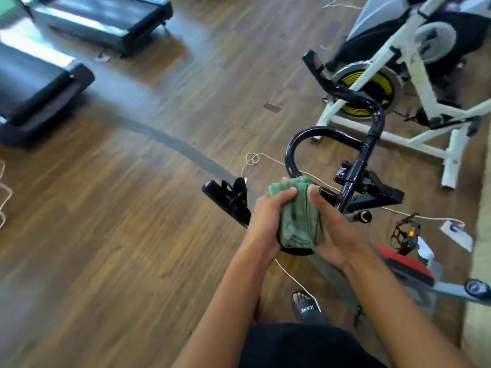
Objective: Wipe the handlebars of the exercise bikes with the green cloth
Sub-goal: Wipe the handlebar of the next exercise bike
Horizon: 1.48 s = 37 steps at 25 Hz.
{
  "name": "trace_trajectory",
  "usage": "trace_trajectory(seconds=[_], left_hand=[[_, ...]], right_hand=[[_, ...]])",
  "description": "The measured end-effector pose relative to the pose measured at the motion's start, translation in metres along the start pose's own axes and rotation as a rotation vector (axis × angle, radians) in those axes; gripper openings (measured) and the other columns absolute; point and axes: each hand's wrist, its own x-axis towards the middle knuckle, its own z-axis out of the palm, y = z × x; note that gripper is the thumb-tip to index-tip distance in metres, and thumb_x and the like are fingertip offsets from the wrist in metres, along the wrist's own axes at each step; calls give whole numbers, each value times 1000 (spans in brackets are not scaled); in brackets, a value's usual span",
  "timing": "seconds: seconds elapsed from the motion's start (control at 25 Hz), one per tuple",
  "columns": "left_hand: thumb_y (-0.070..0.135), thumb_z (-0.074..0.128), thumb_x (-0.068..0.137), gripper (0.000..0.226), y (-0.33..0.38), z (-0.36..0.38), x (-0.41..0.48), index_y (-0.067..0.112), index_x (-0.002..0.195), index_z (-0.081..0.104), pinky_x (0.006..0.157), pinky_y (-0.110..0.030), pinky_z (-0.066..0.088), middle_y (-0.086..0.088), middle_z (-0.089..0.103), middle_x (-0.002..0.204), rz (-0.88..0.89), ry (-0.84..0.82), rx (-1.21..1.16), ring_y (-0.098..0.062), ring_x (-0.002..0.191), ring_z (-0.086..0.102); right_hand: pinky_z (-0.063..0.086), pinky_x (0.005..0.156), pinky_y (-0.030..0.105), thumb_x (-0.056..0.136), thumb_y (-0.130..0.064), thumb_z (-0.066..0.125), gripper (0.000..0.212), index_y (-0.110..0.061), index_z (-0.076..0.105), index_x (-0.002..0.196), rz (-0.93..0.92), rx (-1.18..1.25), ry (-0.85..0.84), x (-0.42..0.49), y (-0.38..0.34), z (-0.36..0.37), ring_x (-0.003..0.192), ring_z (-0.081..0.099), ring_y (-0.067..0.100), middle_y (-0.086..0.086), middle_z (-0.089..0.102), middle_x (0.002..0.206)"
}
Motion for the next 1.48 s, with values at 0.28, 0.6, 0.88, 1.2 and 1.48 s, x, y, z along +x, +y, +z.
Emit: trace_trajectory(seconds=[0.28,0.6,0.88,1.2,1.48], left_hand=[[47,59,95,32,34,-4,2,16,94,67,79,-39,54,2,71,90,460,-34,1198,-16,82,67],[42,39,99,40,111,-64,60,14,100,67,96,-42,39,-16,67,110,246,288,1983,-39,110,59],[37,36,100,38,100,-76,67,11,95,63,86,-42,42,-18,62,103,207,240,1692,-41,104,56],[22,35,100,29,102,-77,67,12,103,62,83,-39,42,-15,63,107,204,163,1702,-39,105,57],[17,36,97,30,103,-80,65,21,106,64,84,-39,46,-13,66,112,211,134,1654,-36,103,59]], right_hand=[[52,95,56,94,-16,54,38,-11,60,131,-265,150,511,-47,46,-7,116,64,36,17,64,130],[54,90,50,104,-35,48,23,-20,57,118,-199,-133,1128,-29,85,-20,98,66,26,9,67,112],[43,67,33,107,-35,32,29,-12,50,112,-150,-696,1172,24,7,-20,77,57,25,13,57,91],[55,84,43,105,-37,43,27,-14,55,111,-128,-218,1024,-6,69,-29,91,65,21,5,68,103],[24,119,43,101,-21,52,50,-27,39,149,-454,-1375,834,10,48,-68,146,28,16,-7,33,156]])
